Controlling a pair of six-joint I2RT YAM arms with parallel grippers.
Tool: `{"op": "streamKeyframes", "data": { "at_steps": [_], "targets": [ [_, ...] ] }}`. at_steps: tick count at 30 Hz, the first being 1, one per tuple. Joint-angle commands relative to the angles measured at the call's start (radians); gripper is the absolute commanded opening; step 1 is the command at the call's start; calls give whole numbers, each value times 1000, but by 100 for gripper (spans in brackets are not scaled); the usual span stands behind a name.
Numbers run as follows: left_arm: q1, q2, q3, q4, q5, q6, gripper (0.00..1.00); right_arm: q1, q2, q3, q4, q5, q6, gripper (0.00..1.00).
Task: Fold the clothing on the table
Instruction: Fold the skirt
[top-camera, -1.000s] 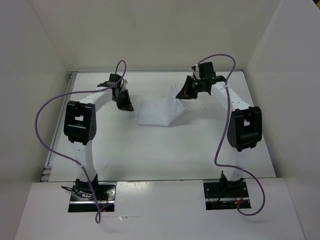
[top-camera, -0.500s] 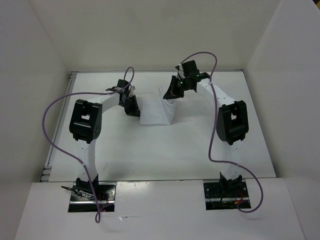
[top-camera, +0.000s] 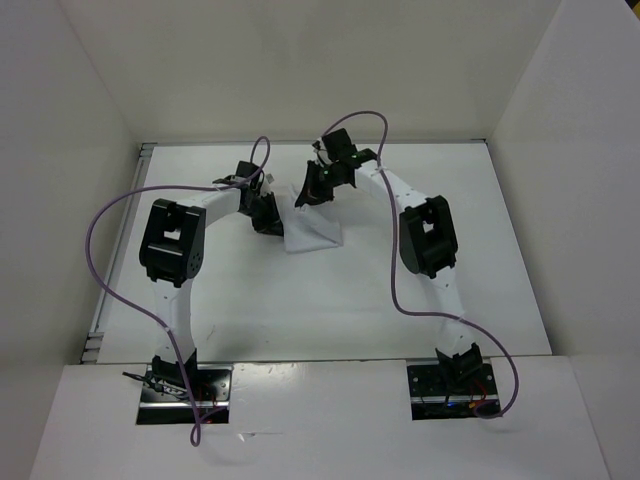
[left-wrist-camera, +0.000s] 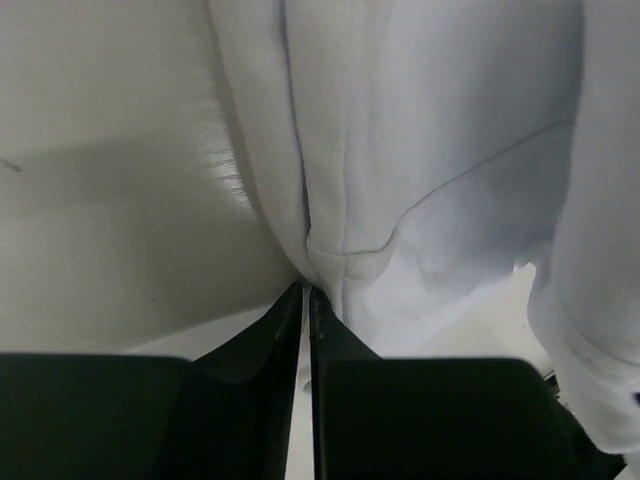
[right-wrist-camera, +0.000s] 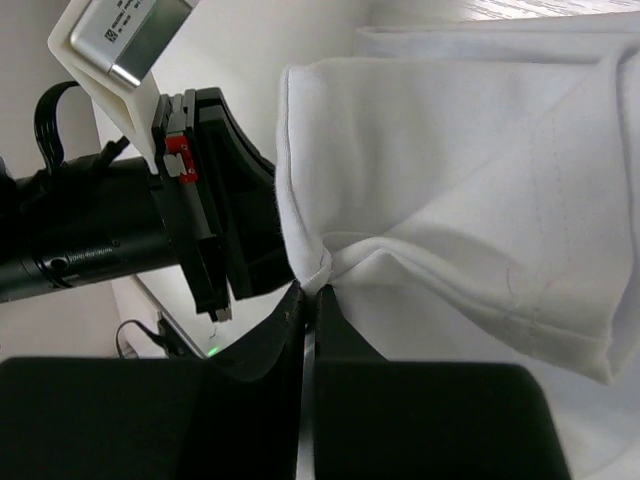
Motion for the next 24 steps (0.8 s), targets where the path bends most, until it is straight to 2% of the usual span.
{"op": "streamKeyframes", "data": {
  "at_steps": [1, 5, 9, 14, 19, 21, 24],
  "targets": [
    [-6, -5, -26, -8, 6, -1, 13, 22, 30, 92, -16, 7, 21, 0],
    [-6, -5, -26, -8, 6, 9, 12, 56, 82, 141, -37, 7, 21, 6],
    [-6, -5, -26, -18, -5, 18, 12, 67, 92, 172, -49, -72, 21, 37],
    [76, -48, 20, -69, -47, 50, 14, 67, -39, 149, -39, -47, 21, 52],
    [108, -186, 72, -150, -147, 99, 16, 58, -189, 42, -11, 26, 21, 50],
    [108, -243, 91, -160, -132, 113, 16, 36, -212, -60, 51, 35, 34, 39],
    [108, -266, 140, -148, -11, 124, 16, 25, -212, -155, 119, 21, 62, 22]
  ]
}}
